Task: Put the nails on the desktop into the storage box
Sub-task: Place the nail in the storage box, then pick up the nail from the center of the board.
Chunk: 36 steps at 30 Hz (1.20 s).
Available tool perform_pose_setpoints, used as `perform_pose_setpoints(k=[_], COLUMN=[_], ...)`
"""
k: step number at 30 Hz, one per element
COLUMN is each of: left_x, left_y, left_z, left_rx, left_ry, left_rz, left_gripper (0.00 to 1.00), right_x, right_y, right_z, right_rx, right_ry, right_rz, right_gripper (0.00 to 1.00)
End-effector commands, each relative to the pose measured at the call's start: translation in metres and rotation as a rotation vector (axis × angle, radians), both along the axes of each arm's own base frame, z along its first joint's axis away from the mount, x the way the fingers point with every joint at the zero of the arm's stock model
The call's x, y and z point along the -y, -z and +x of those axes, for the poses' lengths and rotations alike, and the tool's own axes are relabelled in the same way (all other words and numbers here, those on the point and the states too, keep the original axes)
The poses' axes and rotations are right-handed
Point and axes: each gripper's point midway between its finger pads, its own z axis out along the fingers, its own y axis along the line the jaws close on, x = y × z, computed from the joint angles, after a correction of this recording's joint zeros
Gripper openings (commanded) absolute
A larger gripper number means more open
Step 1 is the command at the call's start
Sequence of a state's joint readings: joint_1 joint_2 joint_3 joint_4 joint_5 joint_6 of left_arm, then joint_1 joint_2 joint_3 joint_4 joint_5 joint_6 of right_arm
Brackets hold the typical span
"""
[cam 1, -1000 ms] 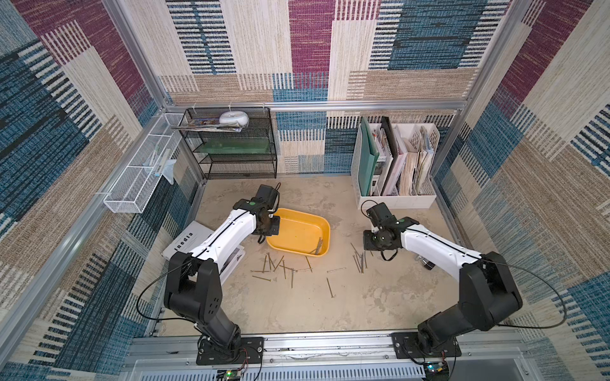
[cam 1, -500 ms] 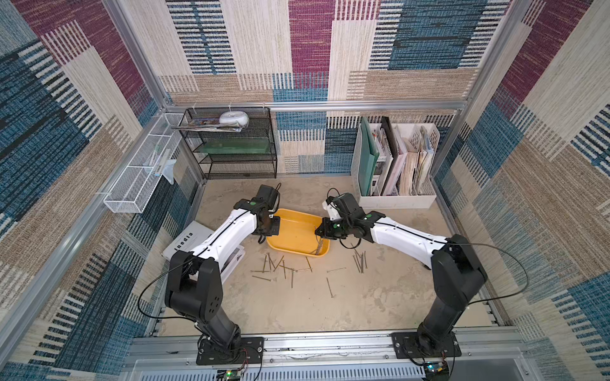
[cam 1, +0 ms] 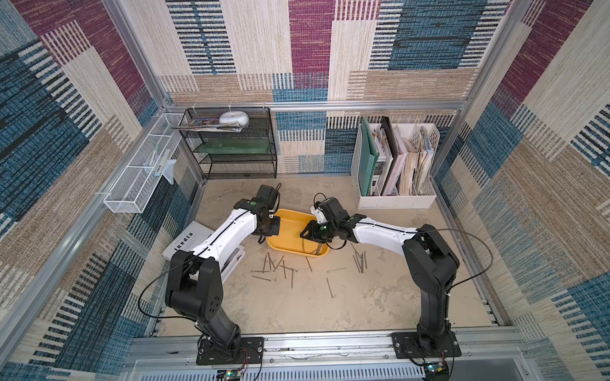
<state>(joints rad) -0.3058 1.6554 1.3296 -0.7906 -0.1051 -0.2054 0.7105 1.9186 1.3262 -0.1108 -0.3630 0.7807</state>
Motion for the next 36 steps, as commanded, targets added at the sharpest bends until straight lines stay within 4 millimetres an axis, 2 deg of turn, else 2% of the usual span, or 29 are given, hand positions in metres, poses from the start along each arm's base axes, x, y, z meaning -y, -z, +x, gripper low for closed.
perform_pose_setpoints(k=[1,3,4,6,7,9,12,15,22,29,36], left_x=[0.001,0.001,0.000,0.001,0.001,0.001,0.001,0.001,0.001,0.001,0.002], left_y=[-0.002,-0.002,-0.002,-0.002,-0.001,-0.002,-0.002,-0.001,-0.003,-0.003,-0.002], left_z=[0.001,0.000,0.000,0.001,0.001,0.001,0.001,0.000,0.000,0.000,0.001], left_rx=[-0.001,-0.003,-0.004,-0.005,-0.006,-0.005,-0.003,-0.005,-0.002,-0.002,-0.005], left_ry=[0.006,0.007,0.007,0.007,0.007,0.006,0.007,0.008,0.007,0.008,0.010], left_rz=[0.000,0.000,0.000,0.000,-0.001,-0.001,-0.001,0.000,-0.003,-0.004,-0.005], left_gripper=[0.00,0.00,0.00,0.00,0.00,0.00,0.00,0.00,0.00,0.00,0.00], right_x=[0.028,0.059,0.081,0.114,0.139,0.177,0.210,0.231,0.244,0.237,0.231], right_y=[-0.025,-0.031,-0.032,-0.027,-0.016,0.002,0.031,0.053,0.072,0.085,0.089], right_z=[0.005,0.001,-0.004,-0.013,-0.020,-0.035,-0.060,-0.075,-0.079,-0.074,-0.065], right_rx=[0.092,0.126,0.135,0.137,0.122,0.098,0.038,-0.002,-0.024,-0.034,-0.029], right_ry=[0.038,0.070,0.095,0.137,0.169,0.199,0.182,0.187,0.178,0.155,0.138], right_rz=[-0.053,-0.135,-0.190,-0.291,-0.392,-0.551,-0.693,-0.781,-0.840,-0.821,-0.815], right_gripper=[0.34,0.34,0.34,0.35,0.34,0.34,0.34,0.32,0.29,0.28,0.27])
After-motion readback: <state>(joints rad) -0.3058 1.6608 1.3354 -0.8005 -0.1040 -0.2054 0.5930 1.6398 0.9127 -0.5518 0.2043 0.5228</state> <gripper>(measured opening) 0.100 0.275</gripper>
